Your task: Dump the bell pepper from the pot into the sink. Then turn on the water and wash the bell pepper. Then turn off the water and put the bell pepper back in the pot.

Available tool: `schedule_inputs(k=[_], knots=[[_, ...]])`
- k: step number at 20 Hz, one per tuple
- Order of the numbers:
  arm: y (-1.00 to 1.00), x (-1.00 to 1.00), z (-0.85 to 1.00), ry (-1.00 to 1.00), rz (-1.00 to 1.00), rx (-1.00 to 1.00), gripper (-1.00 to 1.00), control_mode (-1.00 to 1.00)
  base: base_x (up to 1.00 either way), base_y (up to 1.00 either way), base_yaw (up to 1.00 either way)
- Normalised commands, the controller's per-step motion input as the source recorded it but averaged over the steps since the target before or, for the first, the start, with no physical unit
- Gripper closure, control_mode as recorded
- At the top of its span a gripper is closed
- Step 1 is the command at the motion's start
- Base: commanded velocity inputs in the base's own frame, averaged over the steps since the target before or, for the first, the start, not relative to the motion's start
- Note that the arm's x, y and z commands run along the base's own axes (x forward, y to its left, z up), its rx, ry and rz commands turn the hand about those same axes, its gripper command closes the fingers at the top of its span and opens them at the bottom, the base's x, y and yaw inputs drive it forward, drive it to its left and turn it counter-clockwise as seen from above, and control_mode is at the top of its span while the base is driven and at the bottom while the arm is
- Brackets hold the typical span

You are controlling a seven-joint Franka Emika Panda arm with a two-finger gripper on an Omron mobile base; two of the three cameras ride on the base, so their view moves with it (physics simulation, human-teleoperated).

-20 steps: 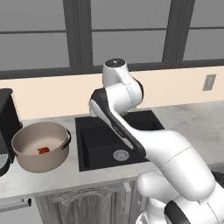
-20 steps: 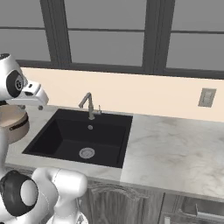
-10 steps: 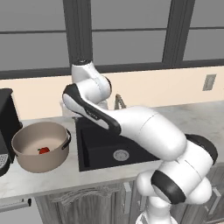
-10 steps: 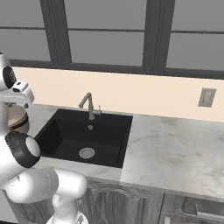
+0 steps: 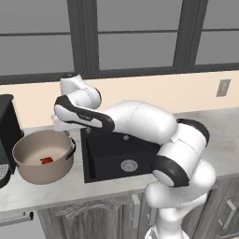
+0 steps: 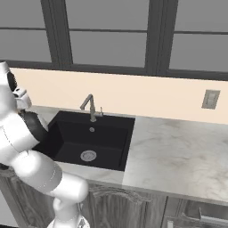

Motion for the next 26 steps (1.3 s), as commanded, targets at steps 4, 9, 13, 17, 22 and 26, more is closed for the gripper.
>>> schedule_inputs(k=[4, 9, 13, 17, 22, 26], knots=[[0.26, 0.41, -0.56, 0.05, -0.02, 0.00, -1.00, -1.00, 0.00, 0.00, 0.00], [0.22, 0.32, -0.51, 0.01, -0.03, 0.00, -1.00, -1.00, 0.00, 0.00, 0.00], [0.10, 0.30, -0.46, 0.00, -0.08, 0.00, -1.00, -1.00, 0.00, 0.00, 0.00], [0.07, 0.30, -0.37, 0.00, -0.10, 0.00, -1.00, -1.00, 0.00, 0.00, 0.00], [0.04, 0.23, -0.29, 0.00, -0.09, 0.00, -1.00, -1.00, 0.00, 0.00, 0.00], [0.00, 0.08, -0.38, 0.00, -0.09, 0.00, -1.00, -1.00, 0.00, 0.00, 0.00]])
